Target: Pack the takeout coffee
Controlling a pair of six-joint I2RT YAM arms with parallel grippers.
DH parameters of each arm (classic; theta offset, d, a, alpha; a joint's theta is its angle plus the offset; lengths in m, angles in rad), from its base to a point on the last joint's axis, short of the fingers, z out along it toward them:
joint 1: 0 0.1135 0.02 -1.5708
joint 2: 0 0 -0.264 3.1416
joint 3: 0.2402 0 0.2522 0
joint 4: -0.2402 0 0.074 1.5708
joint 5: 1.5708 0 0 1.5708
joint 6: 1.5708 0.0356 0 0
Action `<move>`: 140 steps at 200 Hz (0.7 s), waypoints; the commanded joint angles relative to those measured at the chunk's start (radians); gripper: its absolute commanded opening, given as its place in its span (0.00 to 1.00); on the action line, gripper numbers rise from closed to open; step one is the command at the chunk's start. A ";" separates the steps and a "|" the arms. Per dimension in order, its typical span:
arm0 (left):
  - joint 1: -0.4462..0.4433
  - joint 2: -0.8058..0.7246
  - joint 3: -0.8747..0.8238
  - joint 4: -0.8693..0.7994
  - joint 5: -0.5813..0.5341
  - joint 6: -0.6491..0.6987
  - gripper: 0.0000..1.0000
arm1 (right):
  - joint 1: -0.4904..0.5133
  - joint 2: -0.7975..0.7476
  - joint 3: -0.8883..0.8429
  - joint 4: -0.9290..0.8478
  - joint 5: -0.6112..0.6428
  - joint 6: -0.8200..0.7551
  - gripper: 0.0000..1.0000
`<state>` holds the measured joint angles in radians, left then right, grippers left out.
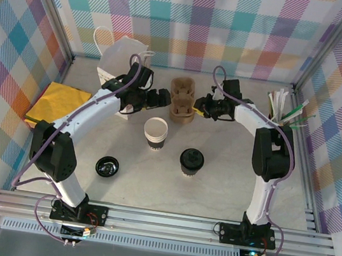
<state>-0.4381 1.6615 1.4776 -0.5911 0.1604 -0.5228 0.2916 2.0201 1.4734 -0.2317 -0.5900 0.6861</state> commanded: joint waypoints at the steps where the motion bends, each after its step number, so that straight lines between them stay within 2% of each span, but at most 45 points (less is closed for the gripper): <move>1: -0.007 -0.004 0.019 0.012 0.011 0.008 0.90 | -0.002 0.012 -0.019 0.071 -0.051 0.039 0.17; 38: -0.008 -0.014 0.014 0.007 0.004 0.010 0.90 | -0.004 0.011 -0.038 0.127 -0.084 0.058 0.15; 92: -0.008 -0.023 0.009 0.004 0.005 0.010 0.90 | -0.004 0.027 -0.053 0.189 -0.126 0.084 0.23; 115: -0.008 -0.029 0.008 0.001 0.003 0.010 0.90 | -0.005 0.024 -0.059 0.203 -0.133 0.089 0.15; 127: -0.008 -0.032 0.009 -0.001 0.001 0.011 0.90 | -0.004 0.014 -0.066 0.209 -0.134 0.086 0.07; 140: -0.008 -0.037 0.008 -0.003 -0.001 0.012 0.90 | -0.005 -0.006 -0.074 0.215 -0.131 0.081 0.06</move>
<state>-0.4381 1.6615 1.4776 -0.5915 0.1600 -0.5228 0.2909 2.0346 1.4193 -0.0593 -0.6941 0.7738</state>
